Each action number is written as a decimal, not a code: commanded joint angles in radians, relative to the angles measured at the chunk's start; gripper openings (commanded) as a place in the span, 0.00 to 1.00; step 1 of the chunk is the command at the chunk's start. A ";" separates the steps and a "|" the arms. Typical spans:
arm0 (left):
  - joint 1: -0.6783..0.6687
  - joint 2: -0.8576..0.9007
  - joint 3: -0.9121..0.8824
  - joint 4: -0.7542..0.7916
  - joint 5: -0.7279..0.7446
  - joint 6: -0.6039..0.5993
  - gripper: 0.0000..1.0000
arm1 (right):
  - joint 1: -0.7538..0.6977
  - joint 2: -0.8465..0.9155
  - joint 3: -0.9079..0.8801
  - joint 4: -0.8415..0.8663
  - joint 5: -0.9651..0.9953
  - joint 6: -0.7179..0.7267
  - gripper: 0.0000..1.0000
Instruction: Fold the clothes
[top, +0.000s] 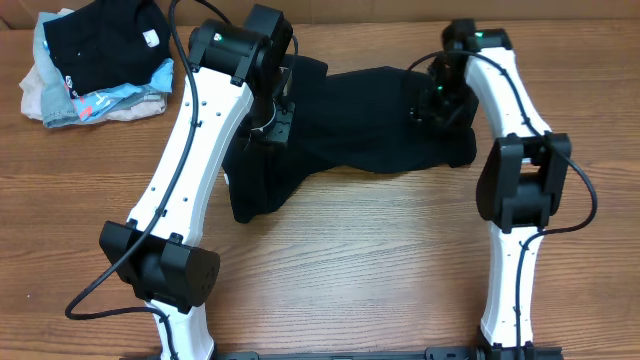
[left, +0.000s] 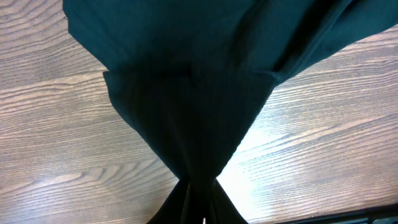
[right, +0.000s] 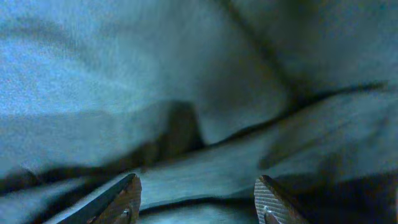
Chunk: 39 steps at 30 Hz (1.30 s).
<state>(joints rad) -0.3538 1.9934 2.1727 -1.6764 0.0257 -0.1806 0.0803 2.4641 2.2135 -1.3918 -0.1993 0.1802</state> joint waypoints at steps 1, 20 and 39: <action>-0.006 -0.032 0.006 0.001 -0.010 0.001 0.10 | 0.010 -0.006 -0.002 0.002 0.074 0.148 0.64; -0.006 -0.032 0.006 0.001 -0.007 0.001 0.11 | 0.023 0.006 -0.065 0.115 0.139 0.446 0.59; -0.006 -0.032 0.006 0.002 -0.010 0.001 0.10 | -0.069 0.005 0.004 0.009 0.161 0.441 0.07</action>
<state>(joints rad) -0.3538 1.9934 2.1727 -1.6760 0.0257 -0.1810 0.0376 2.4668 2.1765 -1.3743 -0.0635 0.6197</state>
